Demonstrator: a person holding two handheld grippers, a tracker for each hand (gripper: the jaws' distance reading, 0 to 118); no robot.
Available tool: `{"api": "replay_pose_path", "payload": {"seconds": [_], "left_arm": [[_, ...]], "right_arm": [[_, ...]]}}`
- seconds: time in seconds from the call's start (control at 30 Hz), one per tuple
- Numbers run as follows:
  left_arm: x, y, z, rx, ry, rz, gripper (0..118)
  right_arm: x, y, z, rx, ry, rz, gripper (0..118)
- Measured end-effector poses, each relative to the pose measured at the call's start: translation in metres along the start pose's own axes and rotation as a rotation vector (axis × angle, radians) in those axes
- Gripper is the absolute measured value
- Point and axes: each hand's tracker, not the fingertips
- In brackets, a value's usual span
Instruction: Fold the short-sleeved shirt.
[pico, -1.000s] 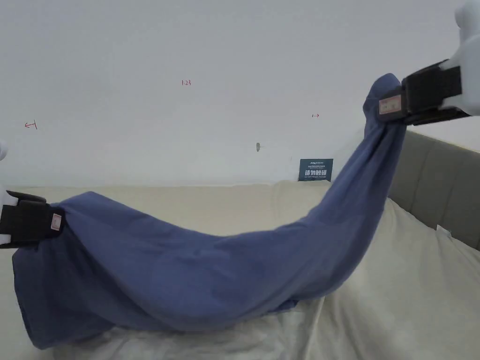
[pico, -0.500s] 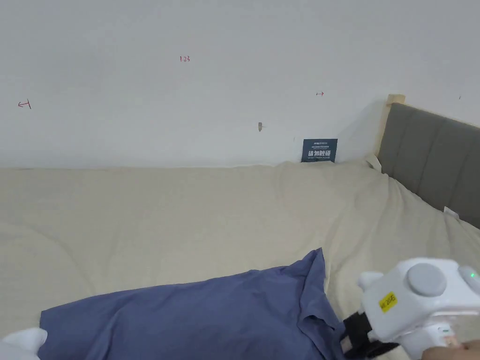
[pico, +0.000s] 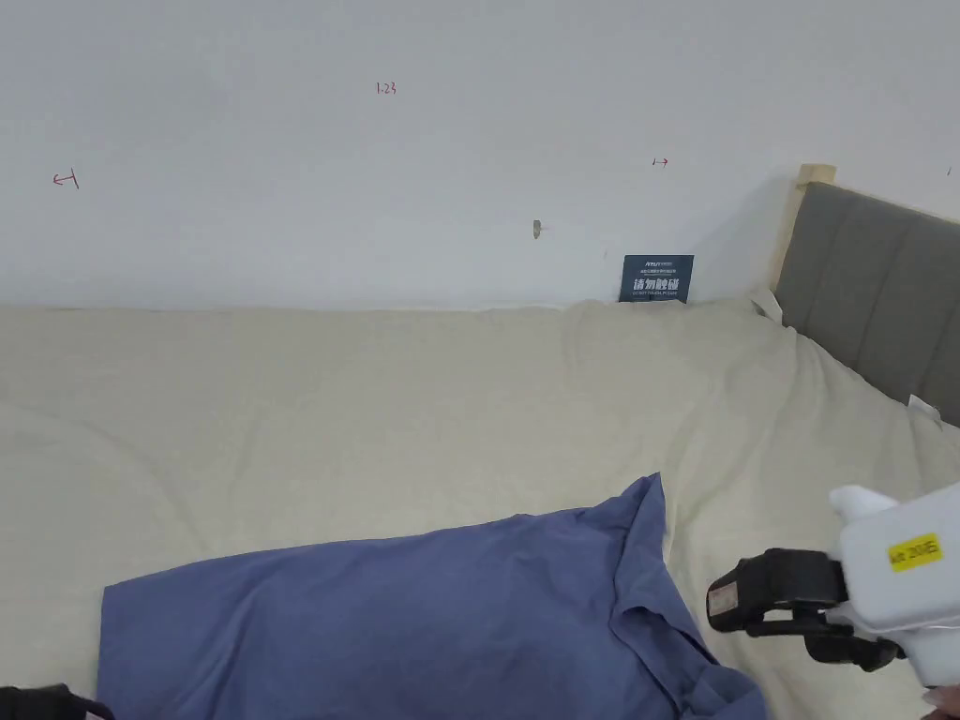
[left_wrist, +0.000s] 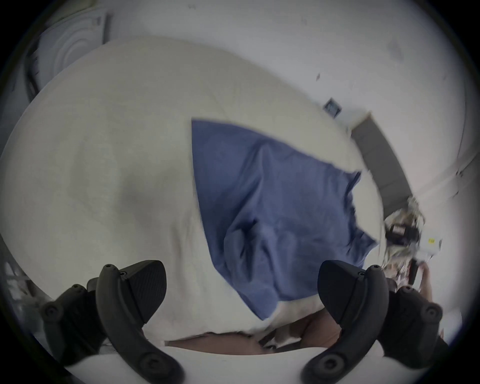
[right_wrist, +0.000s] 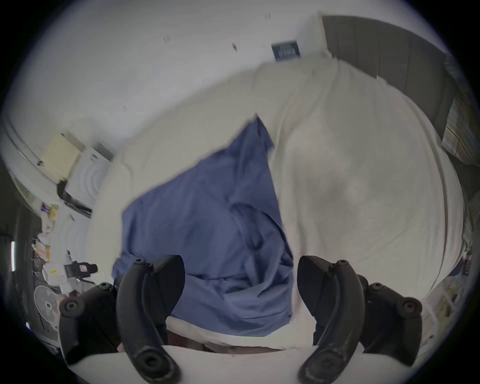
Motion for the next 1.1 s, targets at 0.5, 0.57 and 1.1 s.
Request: {"api": "replay_pose_path", "payload": {"seconds": [0.5,0.57,1.1], "left_arm": [[0.03,-0.027,-0.019,0.212,-0.042,-0.06,0],[0.024,-0.021,-0.029,0.212,-0.04,-0.046,0],[0.005,-0.007,-0.088,0.12,0.047,-0.023,0]], "right_arm": [[-0.052,0.118,-0.04,0.07,-0.035,0.113,0],[-0.055,0.165,-0.083,-0.091,-0.094,0.131,0],[-0.028,0.215,-0.24,-0.403,-0.344,0.091,60]]}}
